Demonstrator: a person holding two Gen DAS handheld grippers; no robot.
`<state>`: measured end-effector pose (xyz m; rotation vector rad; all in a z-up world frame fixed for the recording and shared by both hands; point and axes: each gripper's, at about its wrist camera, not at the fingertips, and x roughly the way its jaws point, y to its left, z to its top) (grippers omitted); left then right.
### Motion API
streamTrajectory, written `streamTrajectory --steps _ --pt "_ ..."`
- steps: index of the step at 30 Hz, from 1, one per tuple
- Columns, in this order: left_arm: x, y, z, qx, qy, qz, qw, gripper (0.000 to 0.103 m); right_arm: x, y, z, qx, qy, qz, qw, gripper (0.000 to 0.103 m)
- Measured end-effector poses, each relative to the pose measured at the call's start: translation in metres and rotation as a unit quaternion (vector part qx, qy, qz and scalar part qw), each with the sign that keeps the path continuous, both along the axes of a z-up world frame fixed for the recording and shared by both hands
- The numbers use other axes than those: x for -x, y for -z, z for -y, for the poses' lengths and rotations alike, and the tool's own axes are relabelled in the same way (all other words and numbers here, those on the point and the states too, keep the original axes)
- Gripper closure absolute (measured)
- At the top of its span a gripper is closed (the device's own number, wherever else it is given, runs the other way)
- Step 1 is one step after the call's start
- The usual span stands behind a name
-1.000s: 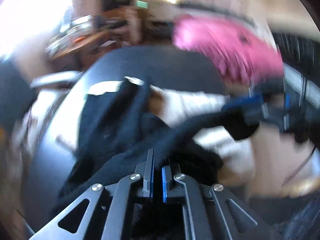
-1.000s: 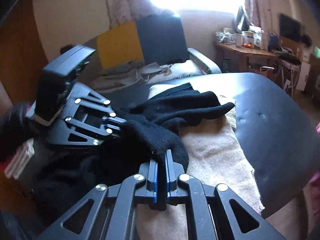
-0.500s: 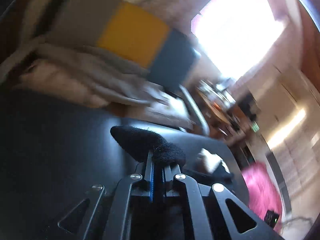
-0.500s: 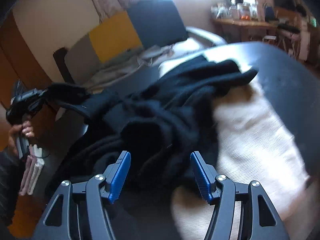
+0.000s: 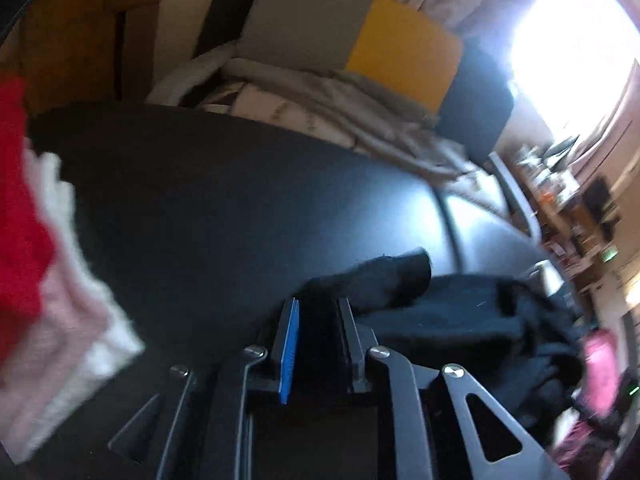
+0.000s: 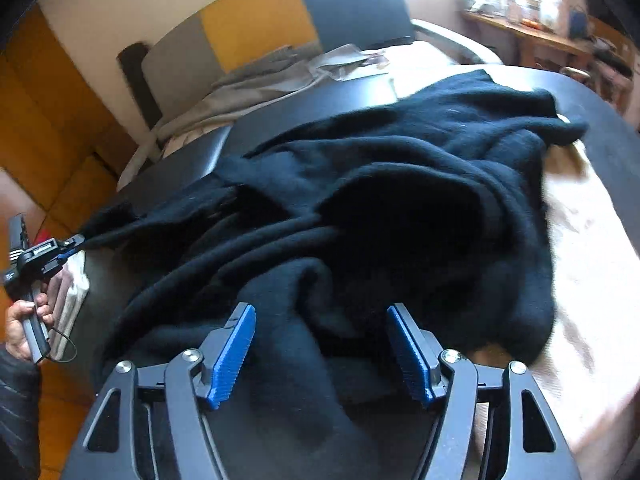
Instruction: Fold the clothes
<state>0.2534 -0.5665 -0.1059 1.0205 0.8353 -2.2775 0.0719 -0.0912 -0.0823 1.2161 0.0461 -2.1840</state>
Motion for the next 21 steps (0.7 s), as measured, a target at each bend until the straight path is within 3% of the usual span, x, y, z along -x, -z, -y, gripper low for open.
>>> streamTrajectory --steps 4,6,12,13,15,18,21 --pt "-0.027 0.002 0.013 -0.006 -0.044 0.016 0.9989 0.085 0.008 -0.009 0.030 -0.008 -0.034 -0.028 0.999 0.034" --pt "-0.035 -0.002 0.012 -0.007 -0.045 -0.009 0.9989 0.084 0.025 -0.011 0.056 -0.016 -0.045 -0.047 0.998 0.033" --pt "0.014 -0.006 -0.041 0.035 0.056 -0.016 0.9977 0.083 0.070 0.023 0.119 -0.080 -0.073 -0.029 0.994 0.036" --pt "0.029 -0.002 -0.051 0.035 0.076 -0.012 0.9964 0.083 0.076 0.030 0.125 -0.096 -0.073 -0.023 0.993 0.040" --pt "0.055 0.005 -0.069 0.029 0.109 -0.005 0.9936 0.083 0.083 0.039 0.128 -0.110 -0.069 -0.013 0.991 0.100" --pt "0.097 0.016 -0.097 0.012 0.155 0.006 0.9878 0.083 0.083 0.031 0.107 -0.081 -0.043 -0.021 0.996 0.098" --pt "0.125 0.017 -0.120 0.018 0.187 0.013 0.9820 0.083 0.076 0.000 0.049 -0.060 0.010 -0.049 0.997 0.099"
